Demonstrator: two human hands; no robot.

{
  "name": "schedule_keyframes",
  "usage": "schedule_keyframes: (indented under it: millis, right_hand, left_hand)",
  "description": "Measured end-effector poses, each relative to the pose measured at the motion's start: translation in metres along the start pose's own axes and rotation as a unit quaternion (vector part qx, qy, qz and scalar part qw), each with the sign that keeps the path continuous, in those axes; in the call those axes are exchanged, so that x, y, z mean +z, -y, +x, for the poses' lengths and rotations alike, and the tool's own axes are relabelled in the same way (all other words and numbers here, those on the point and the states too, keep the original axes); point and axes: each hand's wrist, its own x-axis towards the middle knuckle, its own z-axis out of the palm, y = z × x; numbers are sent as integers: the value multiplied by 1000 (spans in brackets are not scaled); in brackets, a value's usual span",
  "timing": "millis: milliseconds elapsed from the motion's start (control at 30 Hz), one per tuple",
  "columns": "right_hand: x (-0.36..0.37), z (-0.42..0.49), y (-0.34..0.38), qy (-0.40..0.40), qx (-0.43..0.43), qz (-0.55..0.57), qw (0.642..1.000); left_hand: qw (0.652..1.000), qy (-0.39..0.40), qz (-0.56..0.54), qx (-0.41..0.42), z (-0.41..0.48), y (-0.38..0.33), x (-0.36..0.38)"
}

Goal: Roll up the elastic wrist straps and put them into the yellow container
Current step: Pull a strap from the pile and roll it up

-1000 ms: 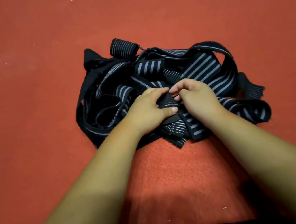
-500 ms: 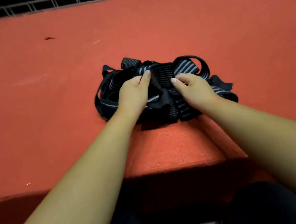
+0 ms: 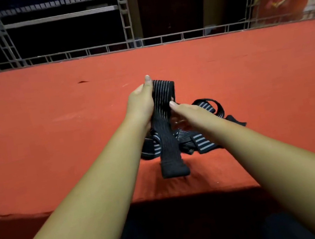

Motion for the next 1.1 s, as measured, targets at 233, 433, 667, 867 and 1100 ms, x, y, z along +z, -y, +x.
schedule_keyframes:
  millis: [233, 433, 667, 867, 1100]
  right_hand:
    - [14, -11, 12, 101, 16, 65, 993]
    - [19, -3, 27, -56, -24, 72, 996]
    - [7, 12, 23, -181, 19, 73, 980]
    - [-3, 13, 12, -246, 70, -3, 967]
    - [-10, 20, -2, -263, 101, 36, 959]
  left_hand:
    - [992, -42, -93, -75, 0, -20, -14]
    - [984, 74, -13, -160, -16, -19, -30]
    - [957, 219, 65, -181, -43, -2, -41]
    - [974, 197, 40, -103, -44, 10, -44]
    - [961, 219, 166, -36, -39, 13, -38]
